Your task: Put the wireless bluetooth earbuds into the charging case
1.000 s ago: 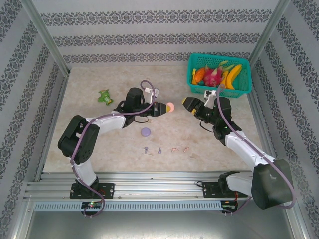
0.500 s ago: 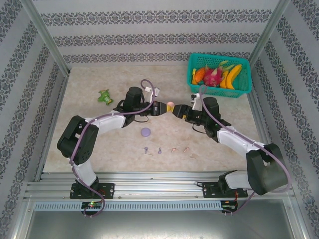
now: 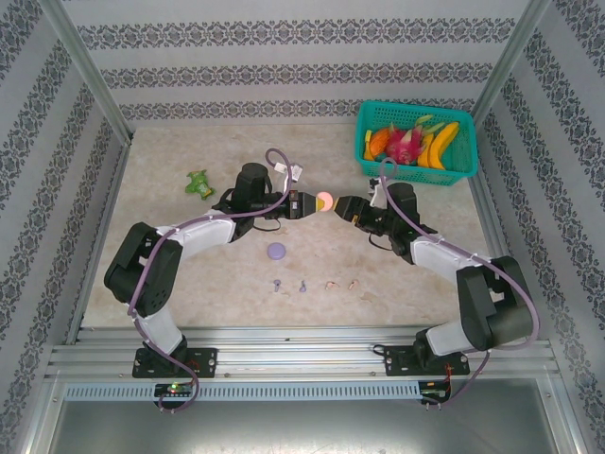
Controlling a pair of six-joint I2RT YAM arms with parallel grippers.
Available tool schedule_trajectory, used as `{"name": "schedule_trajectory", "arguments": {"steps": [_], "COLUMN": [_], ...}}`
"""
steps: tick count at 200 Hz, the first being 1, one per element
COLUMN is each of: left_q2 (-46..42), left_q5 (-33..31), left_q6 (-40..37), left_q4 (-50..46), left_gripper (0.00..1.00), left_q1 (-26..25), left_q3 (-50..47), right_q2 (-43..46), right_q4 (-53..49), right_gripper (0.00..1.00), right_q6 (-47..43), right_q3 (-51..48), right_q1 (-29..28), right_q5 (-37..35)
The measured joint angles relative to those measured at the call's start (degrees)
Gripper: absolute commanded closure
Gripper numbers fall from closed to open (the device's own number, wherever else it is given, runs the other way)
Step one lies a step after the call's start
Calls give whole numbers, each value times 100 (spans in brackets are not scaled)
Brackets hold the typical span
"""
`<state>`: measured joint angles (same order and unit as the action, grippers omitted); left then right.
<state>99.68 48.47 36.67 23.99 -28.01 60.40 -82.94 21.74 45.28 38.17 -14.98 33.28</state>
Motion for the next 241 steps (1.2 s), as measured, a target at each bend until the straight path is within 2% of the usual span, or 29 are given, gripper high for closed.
{"name": "schedule_trajectory", "arguments": {"steps": [48,110,166,241], "left_q2": [-11,-11,-11,-11], "left_q5": [44,42,35,-225], "left_q6": [0,0,-2,0], "left_q4": [0,0,-4,-114], "left_gripper": [100,100,100,100], "left_q1": [-2,-4,-4,0], "left_q3": [-2,-2,11,11], "right_q2": [-33,968,503,114], "right_q4": [85,39,87,511], "right_gripper": [41,39,42,46], "right_q6": [105,170,195,256], "right_q3": [-39,-166,35,31], "right_q1": [0,-109,-382,-245], "right_q5": [4,11,-9,48]}}
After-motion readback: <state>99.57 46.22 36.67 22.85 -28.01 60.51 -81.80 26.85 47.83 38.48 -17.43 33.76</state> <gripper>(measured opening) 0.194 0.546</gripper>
